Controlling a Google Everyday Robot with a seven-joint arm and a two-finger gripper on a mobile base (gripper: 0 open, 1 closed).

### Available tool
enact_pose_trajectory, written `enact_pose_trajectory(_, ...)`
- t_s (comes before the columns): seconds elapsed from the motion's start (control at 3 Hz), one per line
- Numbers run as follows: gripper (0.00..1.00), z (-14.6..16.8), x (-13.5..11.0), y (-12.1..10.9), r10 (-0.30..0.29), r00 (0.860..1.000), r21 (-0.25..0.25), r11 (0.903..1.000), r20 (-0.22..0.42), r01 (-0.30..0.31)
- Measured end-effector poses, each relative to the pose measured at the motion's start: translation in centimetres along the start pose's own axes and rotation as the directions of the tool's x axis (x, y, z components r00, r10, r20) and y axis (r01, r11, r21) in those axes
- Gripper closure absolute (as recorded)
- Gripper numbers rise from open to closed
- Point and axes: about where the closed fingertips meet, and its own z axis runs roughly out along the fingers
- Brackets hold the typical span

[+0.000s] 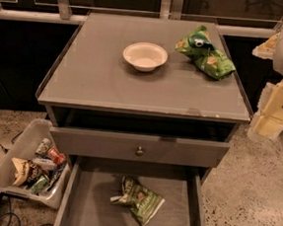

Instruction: Pick green jalapeno chip bag from middle drawer and place on counter

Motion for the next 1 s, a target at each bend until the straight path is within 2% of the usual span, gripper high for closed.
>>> enact_pose_trajectory(0.33, 0.0, 0.4, 0.1, 0.4, -0.004, 1.0, 0.003, 1.0, 0.015, 0.004)
enact_pose_trajectory(0.67, 0.0, 3.1, 0.5, 1.9, -0.014, 0.996, -0.018, 0.9997, 0.091, 0.016)
enact_pose_trajectory(1.0, 0.0, 7.6, 0.8, 3.9, -0.032, 0.972, -0.038, 0.9984, 0.231, 0.042)
